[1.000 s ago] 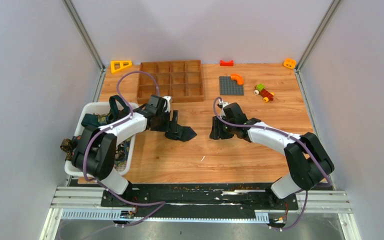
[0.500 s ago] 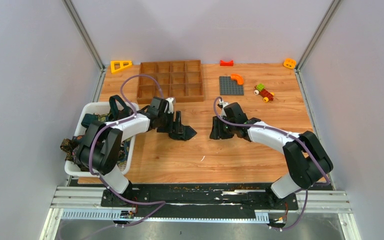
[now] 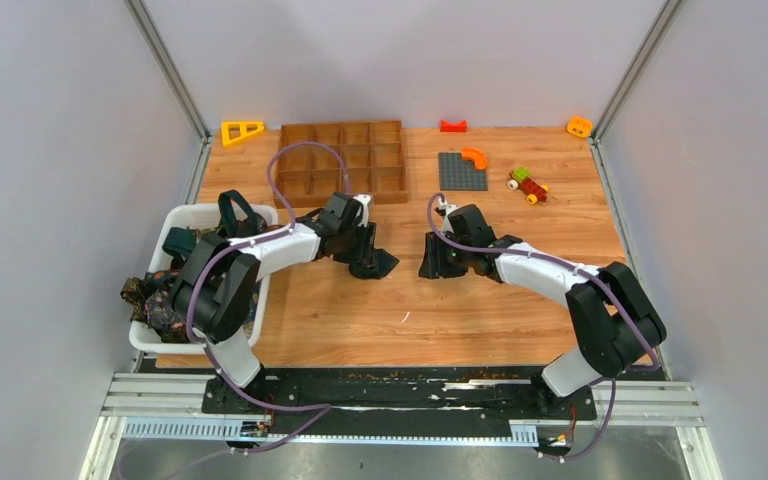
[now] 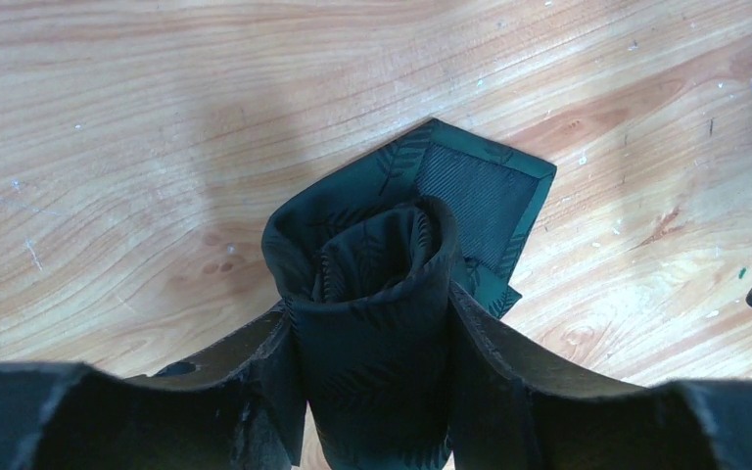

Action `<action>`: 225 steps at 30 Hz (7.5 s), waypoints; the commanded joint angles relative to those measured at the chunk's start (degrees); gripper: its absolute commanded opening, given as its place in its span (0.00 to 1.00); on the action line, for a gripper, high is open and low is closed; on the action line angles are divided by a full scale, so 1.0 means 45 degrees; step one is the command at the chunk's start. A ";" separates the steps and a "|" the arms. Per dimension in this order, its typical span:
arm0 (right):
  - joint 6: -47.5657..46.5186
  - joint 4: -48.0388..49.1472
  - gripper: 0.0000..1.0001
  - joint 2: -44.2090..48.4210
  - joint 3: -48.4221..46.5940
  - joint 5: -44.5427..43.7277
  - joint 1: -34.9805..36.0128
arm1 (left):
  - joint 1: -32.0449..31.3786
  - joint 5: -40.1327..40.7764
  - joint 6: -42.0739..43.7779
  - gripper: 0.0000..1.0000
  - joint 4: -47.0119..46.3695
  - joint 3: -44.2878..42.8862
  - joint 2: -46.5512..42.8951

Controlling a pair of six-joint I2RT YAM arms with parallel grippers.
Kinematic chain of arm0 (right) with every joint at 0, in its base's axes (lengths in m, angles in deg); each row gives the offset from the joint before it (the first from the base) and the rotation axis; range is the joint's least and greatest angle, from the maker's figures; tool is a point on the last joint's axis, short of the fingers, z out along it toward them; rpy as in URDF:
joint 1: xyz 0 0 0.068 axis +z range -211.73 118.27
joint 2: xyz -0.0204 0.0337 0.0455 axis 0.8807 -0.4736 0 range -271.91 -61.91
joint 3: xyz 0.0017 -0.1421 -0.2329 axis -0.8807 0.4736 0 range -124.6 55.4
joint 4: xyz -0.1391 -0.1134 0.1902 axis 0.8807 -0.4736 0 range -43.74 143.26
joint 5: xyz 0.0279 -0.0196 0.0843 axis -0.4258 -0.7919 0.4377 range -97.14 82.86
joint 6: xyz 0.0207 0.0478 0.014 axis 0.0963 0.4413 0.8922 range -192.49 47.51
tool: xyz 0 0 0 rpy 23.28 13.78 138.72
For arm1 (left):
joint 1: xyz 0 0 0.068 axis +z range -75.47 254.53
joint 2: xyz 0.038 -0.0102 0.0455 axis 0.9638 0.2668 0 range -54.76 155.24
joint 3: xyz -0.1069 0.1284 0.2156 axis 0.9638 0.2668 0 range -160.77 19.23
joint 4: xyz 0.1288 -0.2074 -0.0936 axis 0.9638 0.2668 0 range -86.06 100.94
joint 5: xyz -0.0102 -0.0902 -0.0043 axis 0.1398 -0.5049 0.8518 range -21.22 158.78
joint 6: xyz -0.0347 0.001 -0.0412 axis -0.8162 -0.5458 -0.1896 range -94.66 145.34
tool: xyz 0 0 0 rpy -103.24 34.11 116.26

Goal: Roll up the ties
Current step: Roll the tie at the center of the board, then pick up the tie at the center of the board.

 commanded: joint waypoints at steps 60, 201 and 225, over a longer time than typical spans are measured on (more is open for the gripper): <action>-0.0202 0.0574 0.43 0.0021 0.0053 0.0095 -0.0080 | -0.3828 0.6490 -0.0360 0.86 0.7611 -0.4228 0.0739; 0.0087 0.0176 0.31 0.1503 0.1036 -0.0284 0.0669 | -0.2009 0.0909 0.0131 0.87 0.2572 0.2272 -0.4779; -0.0021 0.0866 0.31 0.0919 0.1269 0.0774 0.0202 | -0.1475 0.0209 0.0301 0.86 0.2252 0.1718 -0.4413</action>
